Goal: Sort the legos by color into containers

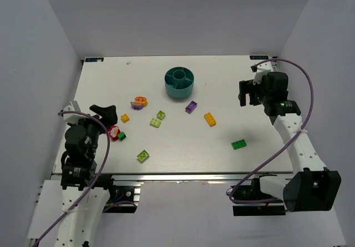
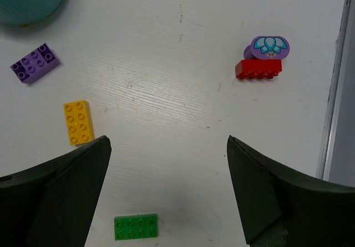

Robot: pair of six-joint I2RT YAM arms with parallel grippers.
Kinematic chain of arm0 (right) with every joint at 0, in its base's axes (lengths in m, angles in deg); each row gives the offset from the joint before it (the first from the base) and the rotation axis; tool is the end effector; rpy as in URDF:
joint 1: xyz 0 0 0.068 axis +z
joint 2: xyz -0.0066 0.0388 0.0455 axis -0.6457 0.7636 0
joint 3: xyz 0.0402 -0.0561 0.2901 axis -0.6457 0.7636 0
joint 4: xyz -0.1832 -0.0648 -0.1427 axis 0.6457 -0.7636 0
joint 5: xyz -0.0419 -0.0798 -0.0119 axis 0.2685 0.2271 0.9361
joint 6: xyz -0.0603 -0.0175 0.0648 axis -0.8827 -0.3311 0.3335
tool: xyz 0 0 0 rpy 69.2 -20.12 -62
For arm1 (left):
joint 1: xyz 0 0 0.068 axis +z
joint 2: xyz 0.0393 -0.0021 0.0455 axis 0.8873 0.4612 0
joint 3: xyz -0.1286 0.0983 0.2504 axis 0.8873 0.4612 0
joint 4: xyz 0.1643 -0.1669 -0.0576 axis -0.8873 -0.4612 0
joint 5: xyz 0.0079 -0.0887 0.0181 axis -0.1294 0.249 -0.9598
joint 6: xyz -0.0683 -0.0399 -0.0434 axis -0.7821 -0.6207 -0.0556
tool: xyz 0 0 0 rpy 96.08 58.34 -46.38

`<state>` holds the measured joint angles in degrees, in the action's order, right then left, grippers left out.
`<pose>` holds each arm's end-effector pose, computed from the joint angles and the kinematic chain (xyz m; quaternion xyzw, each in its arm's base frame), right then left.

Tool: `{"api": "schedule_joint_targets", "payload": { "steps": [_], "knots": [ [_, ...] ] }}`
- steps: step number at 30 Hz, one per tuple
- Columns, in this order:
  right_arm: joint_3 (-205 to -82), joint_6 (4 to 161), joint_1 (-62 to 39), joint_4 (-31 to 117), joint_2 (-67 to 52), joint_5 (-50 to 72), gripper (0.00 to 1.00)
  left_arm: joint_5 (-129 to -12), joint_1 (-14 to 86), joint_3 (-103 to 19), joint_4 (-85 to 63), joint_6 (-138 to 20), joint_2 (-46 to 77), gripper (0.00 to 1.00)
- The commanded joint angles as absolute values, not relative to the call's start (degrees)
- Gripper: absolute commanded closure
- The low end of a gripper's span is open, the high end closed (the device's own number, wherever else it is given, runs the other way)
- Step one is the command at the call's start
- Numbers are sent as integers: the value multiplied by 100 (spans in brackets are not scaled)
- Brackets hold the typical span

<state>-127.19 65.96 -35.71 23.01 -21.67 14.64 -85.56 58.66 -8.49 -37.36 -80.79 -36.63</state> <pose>0.2713 0.0268 0.3350 -0.1214 0.8514 0.0070 0.5102 0.1044 0.0028 0.3221 -0.2304 0.7215 -0.1638 0.6320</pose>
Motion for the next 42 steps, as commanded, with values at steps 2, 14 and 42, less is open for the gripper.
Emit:
{"api": "schedule_joint_targets", "payload": {
  "steps": [2,14,42],
  "knots": [
    [-12987,6433,-3556,2372,-2185,902,11,-8604,5850,-847,-3849,-8161,-3665,2],
    [-12363,2142,-3258,1002,-2819,-3282,11,-8622,5858,-882,-4085,-8459,-2989,96],
    [-12697,3541,-1869,1599,-1148,-3530,40,-9008,6069,-3318,-5345,-3837,2549,41]
  ]
}}
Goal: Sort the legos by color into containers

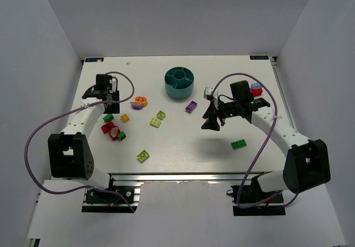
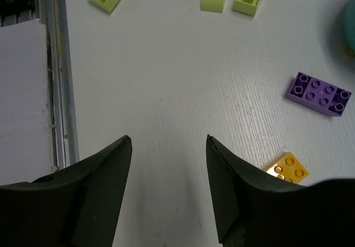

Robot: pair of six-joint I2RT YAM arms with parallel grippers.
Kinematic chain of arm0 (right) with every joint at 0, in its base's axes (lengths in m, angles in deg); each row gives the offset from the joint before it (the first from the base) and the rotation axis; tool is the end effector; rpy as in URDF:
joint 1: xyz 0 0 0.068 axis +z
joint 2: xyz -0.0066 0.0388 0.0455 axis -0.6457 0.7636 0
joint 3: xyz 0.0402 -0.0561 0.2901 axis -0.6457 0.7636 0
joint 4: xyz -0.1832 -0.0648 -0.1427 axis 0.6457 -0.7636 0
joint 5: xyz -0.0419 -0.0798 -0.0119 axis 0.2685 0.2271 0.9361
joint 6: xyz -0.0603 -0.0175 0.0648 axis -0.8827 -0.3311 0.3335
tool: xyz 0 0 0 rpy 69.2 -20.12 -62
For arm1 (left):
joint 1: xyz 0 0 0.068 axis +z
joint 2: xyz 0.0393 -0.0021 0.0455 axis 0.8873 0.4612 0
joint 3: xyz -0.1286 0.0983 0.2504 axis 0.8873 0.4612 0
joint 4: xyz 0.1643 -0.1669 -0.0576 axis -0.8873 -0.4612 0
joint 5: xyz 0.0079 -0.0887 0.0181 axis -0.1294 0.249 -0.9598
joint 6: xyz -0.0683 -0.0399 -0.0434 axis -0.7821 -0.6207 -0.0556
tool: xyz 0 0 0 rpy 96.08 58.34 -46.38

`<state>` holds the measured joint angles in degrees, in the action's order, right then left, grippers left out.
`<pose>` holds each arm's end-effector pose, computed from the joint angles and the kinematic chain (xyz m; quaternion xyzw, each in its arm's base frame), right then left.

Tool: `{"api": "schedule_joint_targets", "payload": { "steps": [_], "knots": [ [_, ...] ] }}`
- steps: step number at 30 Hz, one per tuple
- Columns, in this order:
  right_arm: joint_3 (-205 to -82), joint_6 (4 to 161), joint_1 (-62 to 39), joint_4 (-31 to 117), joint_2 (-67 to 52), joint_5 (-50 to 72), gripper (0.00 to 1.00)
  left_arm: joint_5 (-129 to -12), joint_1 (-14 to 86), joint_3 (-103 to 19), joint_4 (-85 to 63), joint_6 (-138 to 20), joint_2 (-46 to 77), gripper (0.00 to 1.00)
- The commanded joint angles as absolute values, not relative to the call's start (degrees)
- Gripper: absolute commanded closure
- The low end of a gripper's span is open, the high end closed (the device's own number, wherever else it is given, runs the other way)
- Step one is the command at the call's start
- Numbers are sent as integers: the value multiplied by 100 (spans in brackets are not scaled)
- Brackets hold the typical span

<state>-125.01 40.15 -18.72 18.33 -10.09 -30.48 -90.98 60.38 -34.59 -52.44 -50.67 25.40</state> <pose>0.2378 0.1591 0.2779 -0.5357 0.6735 0.3433 0.3762 0.3030 0.0059 0.2498 -0.0368 0.9590 0.0920 0.2656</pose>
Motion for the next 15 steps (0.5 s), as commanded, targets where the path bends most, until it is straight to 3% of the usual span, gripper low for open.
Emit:
{"api": "schedule_joint_targets", "payload": {
  "steps": [1,6,15],
  "knots": [
    [-12592,3497,-1860,1617,-1201,-3495,37,-8887,6078,-3203,-5195,-3619,2419,41],
    [-12618,3224,-1860,1328,-1219,-3354,34,-8297,6087,-2500,-4202,-2818,2101,40],
    [-12477,3268,-1878,1423,-1254,-3292,32,-8552,6192,-2806,-3902,-2448,2909,39]
  ]
}}
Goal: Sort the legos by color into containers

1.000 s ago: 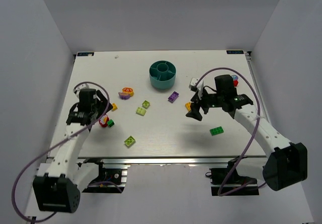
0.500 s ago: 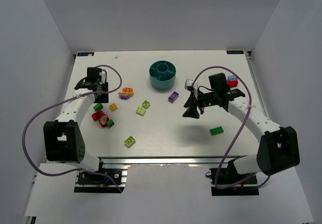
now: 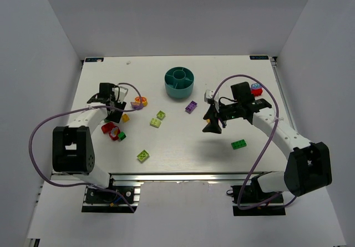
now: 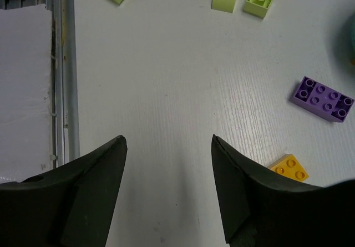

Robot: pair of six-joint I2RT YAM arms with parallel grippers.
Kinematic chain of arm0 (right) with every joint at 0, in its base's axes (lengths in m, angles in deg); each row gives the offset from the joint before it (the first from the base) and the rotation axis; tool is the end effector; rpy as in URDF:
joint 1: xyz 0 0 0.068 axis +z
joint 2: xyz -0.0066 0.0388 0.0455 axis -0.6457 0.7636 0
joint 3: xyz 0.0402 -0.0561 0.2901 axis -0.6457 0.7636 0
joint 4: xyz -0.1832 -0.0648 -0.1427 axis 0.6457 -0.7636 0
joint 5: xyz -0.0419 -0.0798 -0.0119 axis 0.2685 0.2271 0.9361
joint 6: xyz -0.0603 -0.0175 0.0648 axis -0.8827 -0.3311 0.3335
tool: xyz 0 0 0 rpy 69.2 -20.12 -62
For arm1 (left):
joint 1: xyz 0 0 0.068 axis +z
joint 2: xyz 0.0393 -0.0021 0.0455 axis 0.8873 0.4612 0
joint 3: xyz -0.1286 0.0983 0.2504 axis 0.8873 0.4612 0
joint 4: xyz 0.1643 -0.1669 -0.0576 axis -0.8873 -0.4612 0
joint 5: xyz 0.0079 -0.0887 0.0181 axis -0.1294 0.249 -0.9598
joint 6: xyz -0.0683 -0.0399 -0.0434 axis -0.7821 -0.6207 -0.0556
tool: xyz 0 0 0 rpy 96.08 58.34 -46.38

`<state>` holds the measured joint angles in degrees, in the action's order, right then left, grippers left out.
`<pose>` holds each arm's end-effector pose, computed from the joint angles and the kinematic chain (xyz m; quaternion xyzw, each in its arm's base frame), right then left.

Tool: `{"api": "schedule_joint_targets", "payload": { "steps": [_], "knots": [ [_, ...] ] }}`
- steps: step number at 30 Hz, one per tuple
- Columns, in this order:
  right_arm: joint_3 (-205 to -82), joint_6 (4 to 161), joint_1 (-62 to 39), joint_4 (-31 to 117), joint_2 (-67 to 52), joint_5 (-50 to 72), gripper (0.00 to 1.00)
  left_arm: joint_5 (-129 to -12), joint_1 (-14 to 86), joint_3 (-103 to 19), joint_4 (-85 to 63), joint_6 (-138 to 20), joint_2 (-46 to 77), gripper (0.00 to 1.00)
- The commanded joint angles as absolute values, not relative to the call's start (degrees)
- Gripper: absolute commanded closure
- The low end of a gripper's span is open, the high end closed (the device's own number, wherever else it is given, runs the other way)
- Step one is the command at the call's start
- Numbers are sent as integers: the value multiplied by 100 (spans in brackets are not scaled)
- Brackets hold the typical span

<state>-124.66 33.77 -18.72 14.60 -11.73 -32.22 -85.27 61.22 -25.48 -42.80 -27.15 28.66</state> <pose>0.2253 0.1558 0.2792 -0.5699 0.6452 0.3412 0.3775 0.3035 0.0024 0.1972 0.1685 0.9546 0.0955 0.2265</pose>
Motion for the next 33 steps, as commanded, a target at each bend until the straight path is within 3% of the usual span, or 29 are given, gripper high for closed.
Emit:
{"api": "schedule_joint_targets", "payload": {
  "steps": [1,24,33],
  "knots": [
    [-12486,3268,-1895,1380,-1210,-3292,32,-8569,6201,-2842,-3884,-2440,2953,39],
    [-12591,3233,-2001,1335,-911,-3292,31,-8701,6588,-2815,-3488,-2378,3665,44],
    [-12582,3250,-2018,1353,-999,-3239,31,-8324,6605,-2939,-3506,-2553,3903,53]
  ]
}}
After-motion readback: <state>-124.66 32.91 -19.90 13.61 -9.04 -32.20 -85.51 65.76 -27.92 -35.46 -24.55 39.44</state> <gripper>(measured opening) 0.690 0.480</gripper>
